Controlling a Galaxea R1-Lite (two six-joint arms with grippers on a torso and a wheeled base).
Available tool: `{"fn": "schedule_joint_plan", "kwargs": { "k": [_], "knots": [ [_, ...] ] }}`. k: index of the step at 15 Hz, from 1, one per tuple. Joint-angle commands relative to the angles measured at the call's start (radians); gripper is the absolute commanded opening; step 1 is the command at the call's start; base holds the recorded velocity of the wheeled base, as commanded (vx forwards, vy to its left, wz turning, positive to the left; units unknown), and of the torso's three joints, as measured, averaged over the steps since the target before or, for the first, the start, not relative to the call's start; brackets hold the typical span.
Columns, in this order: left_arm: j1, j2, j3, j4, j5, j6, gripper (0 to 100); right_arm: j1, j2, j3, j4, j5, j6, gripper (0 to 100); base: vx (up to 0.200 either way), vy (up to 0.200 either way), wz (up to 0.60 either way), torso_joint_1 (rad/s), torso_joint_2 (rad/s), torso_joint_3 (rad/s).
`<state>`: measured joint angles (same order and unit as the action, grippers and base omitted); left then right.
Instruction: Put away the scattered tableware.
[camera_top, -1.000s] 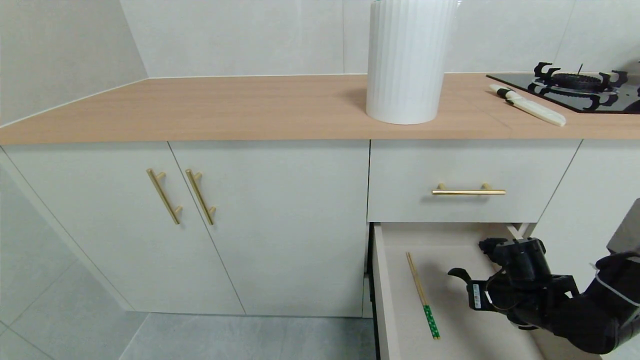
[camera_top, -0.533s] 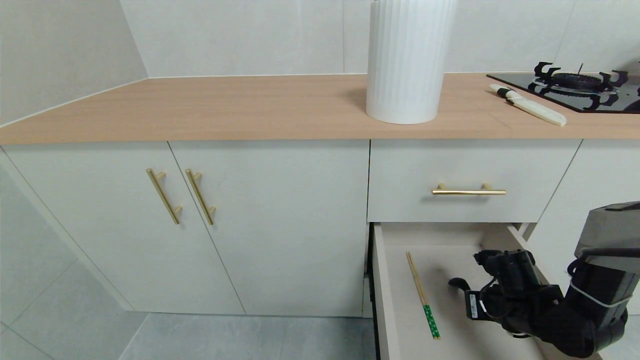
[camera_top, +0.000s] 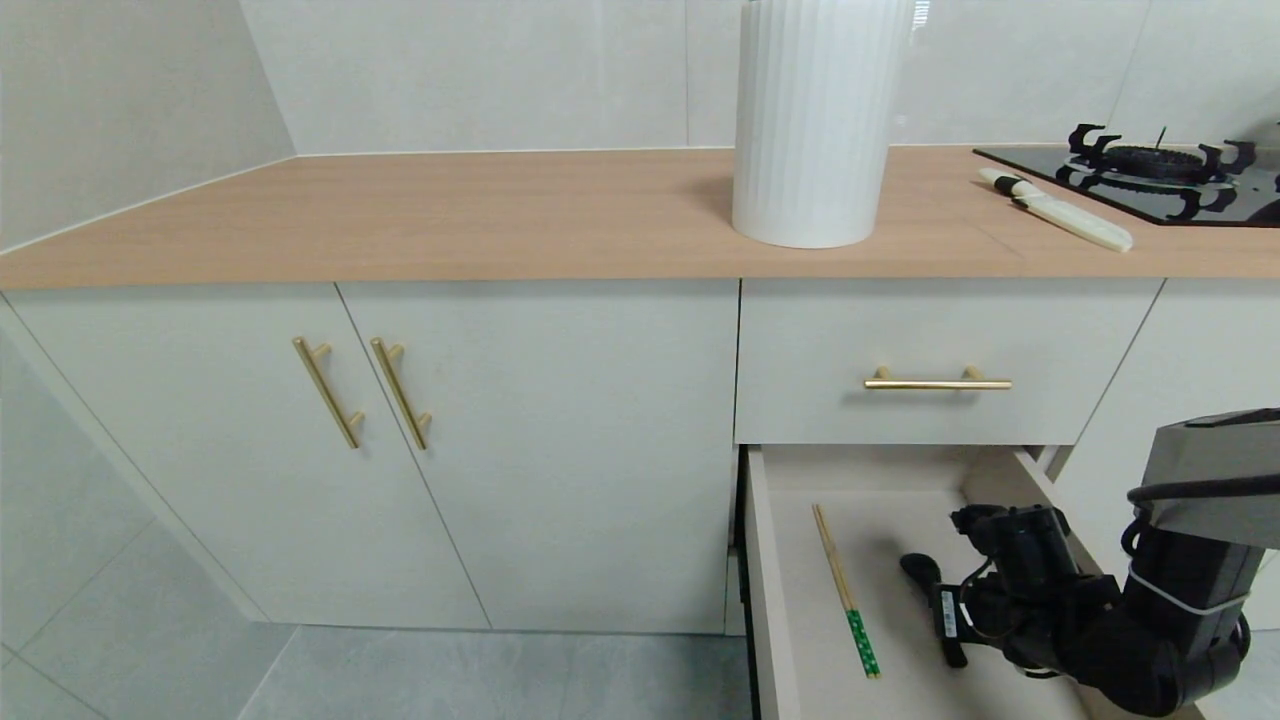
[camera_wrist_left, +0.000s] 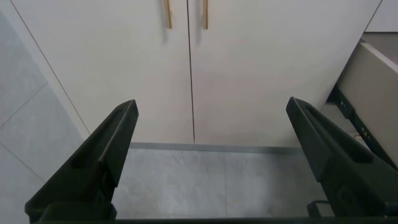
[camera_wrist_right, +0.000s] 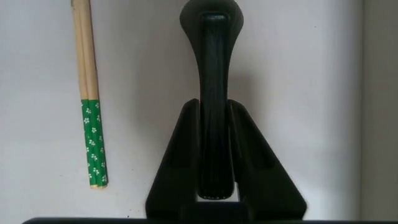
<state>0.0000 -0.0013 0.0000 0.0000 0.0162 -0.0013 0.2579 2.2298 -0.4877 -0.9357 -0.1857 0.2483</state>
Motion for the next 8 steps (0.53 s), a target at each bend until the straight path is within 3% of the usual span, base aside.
{"fn": "schedule_joint_plan", "kwargs": {
  "k": [1, 7, 8],
  "knots": [
    [0.0, 0.001, 0.0, 0.0, 0.001, 0.0, 100, 0.0, -0.004, 0.0, -0.002, 0.0, 0.0, 100, 0.0, 0.0, 0.0, 0.0, 0.0, 0.0],
    [0.0, 0.001, 0.0, 0.0, 0.001, 0.0, 100, 0.001, -0.128, 0.031, 0.0, 0.0, 0.0, 100, 0.0, 0.0, 0.0, 0.0, 0.0, 0.0],
    [0.0, 0.001, 0.0, 0.0, 0.001, 0.0, 100, 0.006, -0.242, 0.055, 0.023, 0.002, -0.009, 100, 0.0, 0.0, 0.0, 0.0, 0.0, 0.0]
  ]
}}
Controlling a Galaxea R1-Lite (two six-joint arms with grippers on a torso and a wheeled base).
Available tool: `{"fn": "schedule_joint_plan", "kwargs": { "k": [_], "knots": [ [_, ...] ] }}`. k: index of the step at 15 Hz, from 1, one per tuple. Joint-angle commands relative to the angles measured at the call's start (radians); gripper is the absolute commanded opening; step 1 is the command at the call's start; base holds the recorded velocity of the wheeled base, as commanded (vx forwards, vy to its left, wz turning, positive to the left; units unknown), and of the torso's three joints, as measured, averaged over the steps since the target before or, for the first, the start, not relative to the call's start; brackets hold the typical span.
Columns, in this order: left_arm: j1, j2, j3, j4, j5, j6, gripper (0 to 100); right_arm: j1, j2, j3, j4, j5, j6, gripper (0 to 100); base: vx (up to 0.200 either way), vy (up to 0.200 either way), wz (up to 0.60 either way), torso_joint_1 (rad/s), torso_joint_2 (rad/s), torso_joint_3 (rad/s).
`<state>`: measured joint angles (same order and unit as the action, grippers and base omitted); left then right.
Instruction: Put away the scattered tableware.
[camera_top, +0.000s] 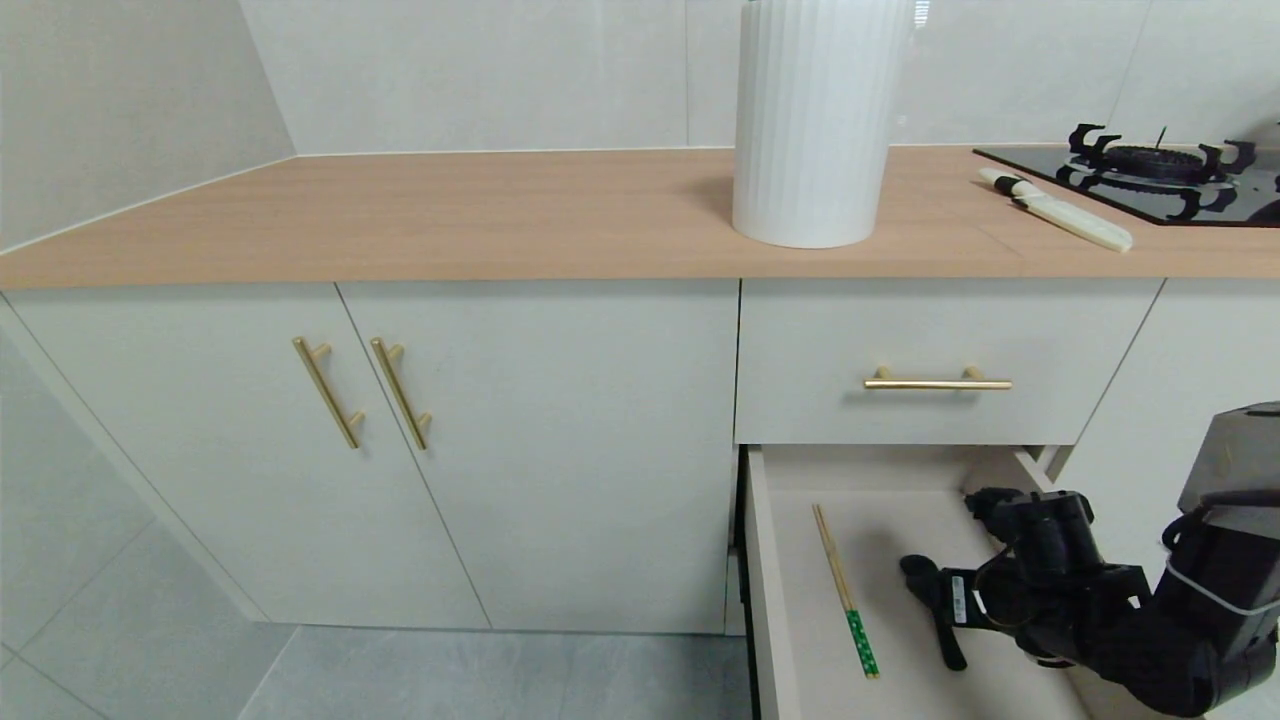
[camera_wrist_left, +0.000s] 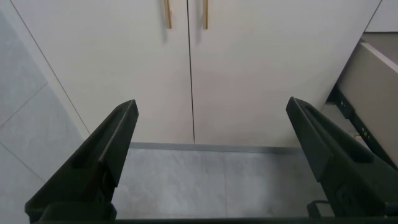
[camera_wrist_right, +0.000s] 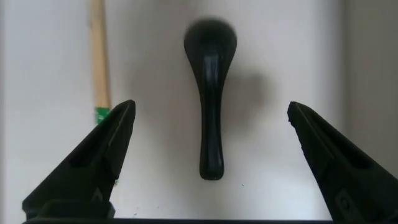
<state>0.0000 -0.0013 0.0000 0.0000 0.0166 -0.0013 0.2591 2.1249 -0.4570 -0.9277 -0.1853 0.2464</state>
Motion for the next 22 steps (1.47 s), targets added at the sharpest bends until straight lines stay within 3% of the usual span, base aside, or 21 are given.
{"fn": "schedule_joint_plan", "kwargs": {
  "k": [1, 7, 16, 22],
  "knots": [
    [0.0, 0.001, 0.0, 0.0, 0.0, 0.0, 100, 0.006, -0.204, 0.034, 0.055, 0.001, -0.015, 100, 0.0, 0.0, 0.0, 0.0, 0.0, 0.0],
    [0.002, 0.001, 0.0, 0.0, 0.0, 0.0, 100, 0.031, -0.536, -0.063, 0.455, 0.003, -0.019, 100, 0.0, 0.0, 0.0, 0.0, 0.0, 0.0],
    [0.0, 0.001, 0.0, 0.0, -0.001, 0.006, 100, 0.072, -0.669, -0.084, 0.57, 0.001, -0.024, 100, 0.0, 0.0, 0.0, 0.0, 0.0, 0.0],
    [0.0, 0.001, 0.0, 0.0, 0.0, 0.004, 100, 0.075, -0.773, -0.169, 0.817, 0.006, -0.027, 100, -0.2, 0.0, 0.0, 0.0, 0.0, 0.004]
  ]
}}
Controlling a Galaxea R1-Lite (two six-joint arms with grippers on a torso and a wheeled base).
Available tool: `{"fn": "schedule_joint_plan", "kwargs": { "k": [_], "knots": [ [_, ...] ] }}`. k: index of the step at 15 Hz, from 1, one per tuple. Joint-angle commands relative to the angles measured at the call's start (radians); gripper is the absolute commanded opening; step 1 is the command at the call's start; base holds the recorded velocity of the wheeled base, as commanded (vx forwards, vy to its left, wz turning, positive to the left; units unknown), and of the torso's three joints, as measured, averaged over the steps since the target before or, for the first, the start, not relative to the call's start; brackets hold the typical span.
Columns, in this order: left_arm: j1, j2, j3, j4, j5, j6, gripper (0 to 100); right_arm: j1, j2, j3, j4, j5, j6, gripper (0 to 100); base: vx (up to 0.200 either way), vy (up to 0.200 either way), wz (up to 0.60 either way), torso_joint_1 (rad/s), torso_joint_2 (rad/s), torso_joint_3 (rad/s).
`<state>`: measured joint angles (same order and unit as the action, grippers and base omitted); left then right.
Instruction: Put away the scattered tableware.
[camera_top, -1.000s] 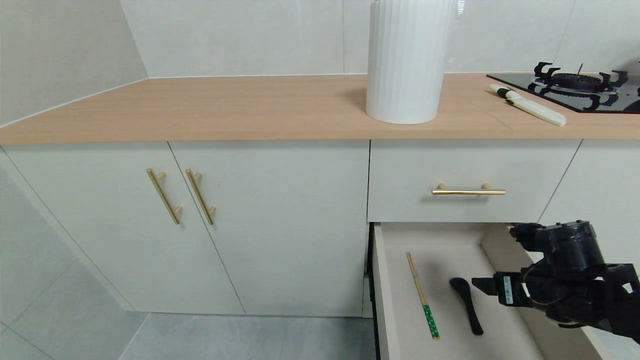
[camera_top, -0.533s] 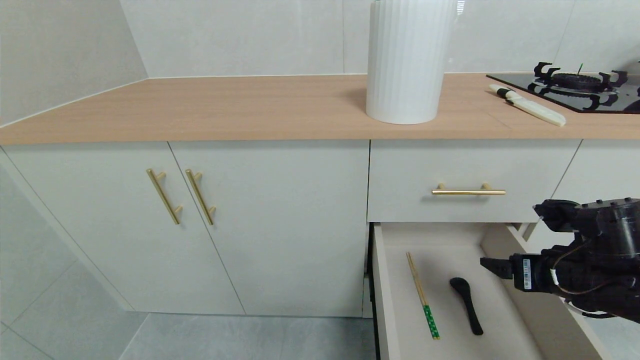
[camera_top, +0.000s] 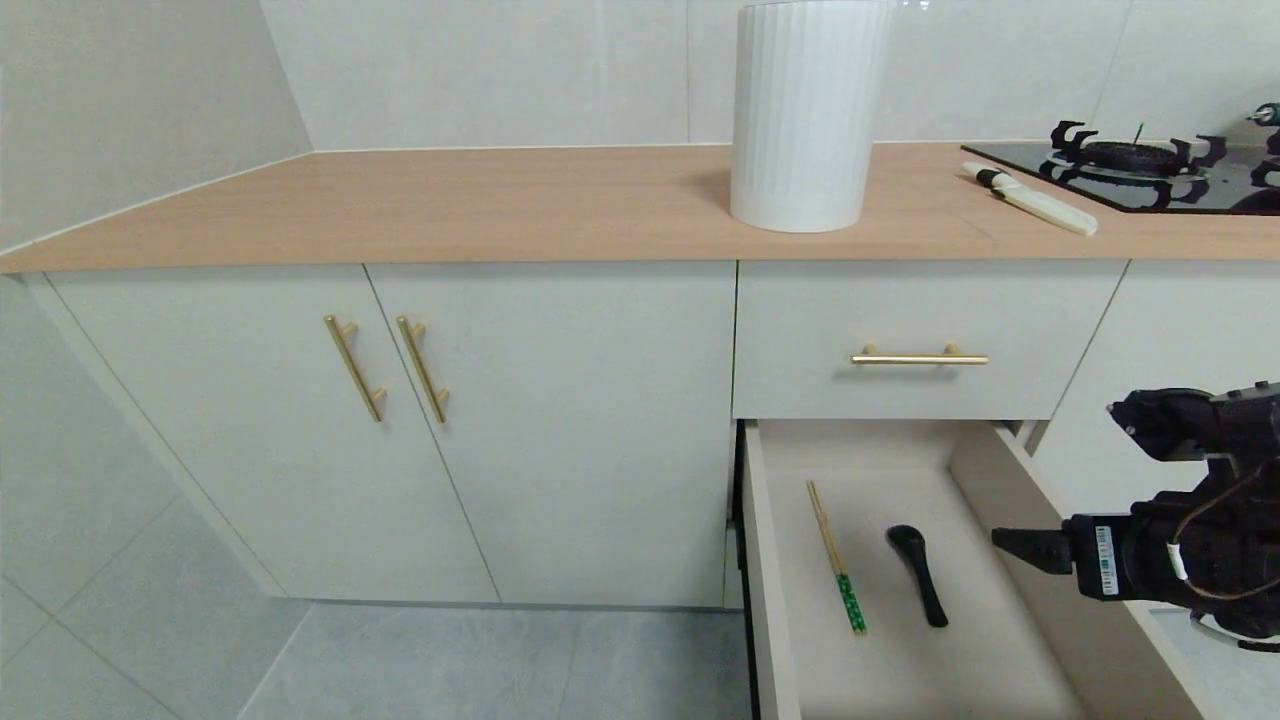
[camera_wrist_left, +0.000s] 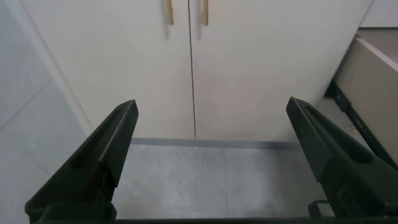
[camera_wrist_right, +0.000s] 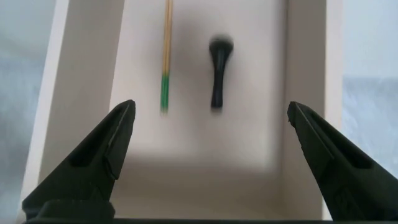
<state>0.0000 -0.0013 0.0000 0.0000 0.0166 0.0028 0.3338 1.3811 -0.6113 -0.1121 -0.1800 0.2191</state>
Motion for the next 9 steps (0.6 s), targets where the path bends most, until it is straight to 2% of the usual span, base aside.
{"fn": "schedule_joint_plan", "kwargs": {
  "k": [1, 4, 6, 9],
  "knots": [
    [0.002, 0.001, 0.0, 0.0, 0.0, 0.0, 100, 0.001, -0.03, -0.015, 0.006, 0.001, 0.0, 100, -0.2, 0.0, 0.0, 0.002, 0.0, 0.002],
    [0.002, 0.001, 0.0, 0.0, 0.0, 0.0, 100, 0.01, -0.045, -0.016, 0.023, 0.001, 0.0, 100, -0.2, 0.0, 0.0, 0.01, 0.01, 0.002],
    [0.0, 0.001, 0.0, 0.0, 0.0, 0.0, 100, 0.033, -0.066, -0.033, 0.098, 0.002, 0.0, 100, 0.0, 0.0, 0.0, 0.0, 0.0, 0.0],
    [0.002, 0.001, 0.0, 0.0, 0.0, -0.001, 100, 0.065, -0.06, -0.096, 0.313, 0.005, 0.0, 100, 0.0, 0.0, 0.0, 0.0, 0.0, 0.0]
  ]
}}
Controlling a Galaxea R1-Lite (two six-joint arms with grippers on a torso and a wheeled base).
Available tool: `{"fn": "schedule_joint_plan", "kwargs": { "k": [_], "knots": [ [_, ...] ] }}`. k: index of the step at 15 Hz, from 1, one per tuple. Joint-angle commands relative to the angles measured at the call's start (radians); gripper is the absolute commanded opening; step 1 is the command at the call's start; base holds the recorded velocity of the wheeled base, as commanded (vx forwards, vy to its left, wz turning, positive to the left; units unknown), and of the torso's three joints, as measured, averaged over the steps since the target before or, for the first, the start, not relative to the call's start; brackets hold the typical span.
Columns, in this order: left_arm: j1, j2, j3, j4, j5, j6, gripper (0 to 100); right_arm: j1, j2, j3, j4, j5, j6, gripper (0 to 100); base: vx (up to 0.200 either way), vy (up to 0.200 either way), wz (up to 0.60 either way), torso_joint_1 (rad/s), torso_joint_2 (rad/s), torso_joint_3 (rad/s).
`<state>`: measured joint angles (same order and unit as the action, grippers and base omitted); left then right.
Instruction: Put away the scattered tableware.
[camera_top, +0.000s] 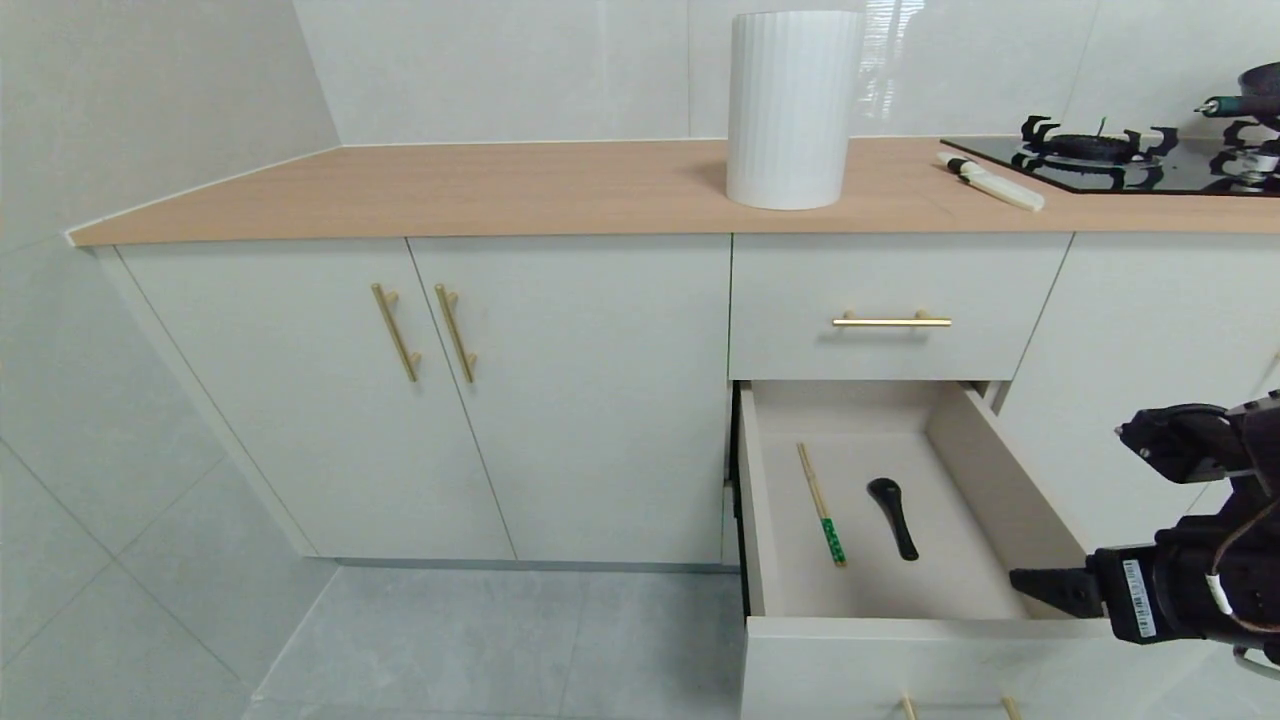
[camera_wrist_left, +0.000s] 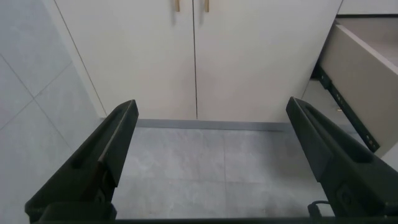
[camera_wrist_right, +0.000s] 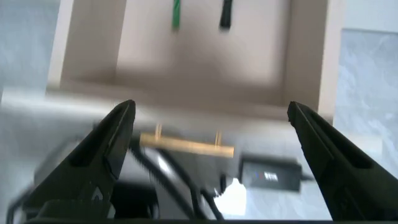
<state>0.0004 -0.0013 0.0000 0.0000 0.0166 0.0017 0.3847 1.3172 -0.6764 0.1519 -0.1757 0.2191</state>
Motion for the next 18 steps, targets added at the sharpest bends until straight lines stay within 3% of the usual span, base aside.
{"fn": "schedule_joint_plan", "kwargs": {
  "k": [1, 7, 13, 18],
  "knots": [
    [0.001, 0.001, 0.0, 0.0, 0.0, 0.0, 100, 0.016, 0.023, -0.049, 0.117, 0.002, 0.0, 100, 0.0, 0.0, 0.0, 0.0, 0.0, 0.0],
    [0.0, 0.001, 0.0, 0.0, 0.0, 0.0, 100, 0.063, 0.183, -0.072, 0.261, 0.032, 0.014, 100, 0.0, 0.0, 0.0, 0.0, 0.0, 0.0],
    [0.001, 0.001, 0.0, 0.0, 0.0, 0.0, 100, 0.095, 0.297, -0.084, 0.245, 0.044, 0.095, 100, 0.0, 0.0, 0.0, 0.0, 0.0, 0.0],
    [0.0, 0.001, 0.0, 0.0, 0.0, 0.0, 100, 0.094, 0.336, -0.078, 0.14, 0.039, 0.154, 100, 0.0, 0.0, 0.0, 0.0, 0.0, 0.0]
  ]
}}
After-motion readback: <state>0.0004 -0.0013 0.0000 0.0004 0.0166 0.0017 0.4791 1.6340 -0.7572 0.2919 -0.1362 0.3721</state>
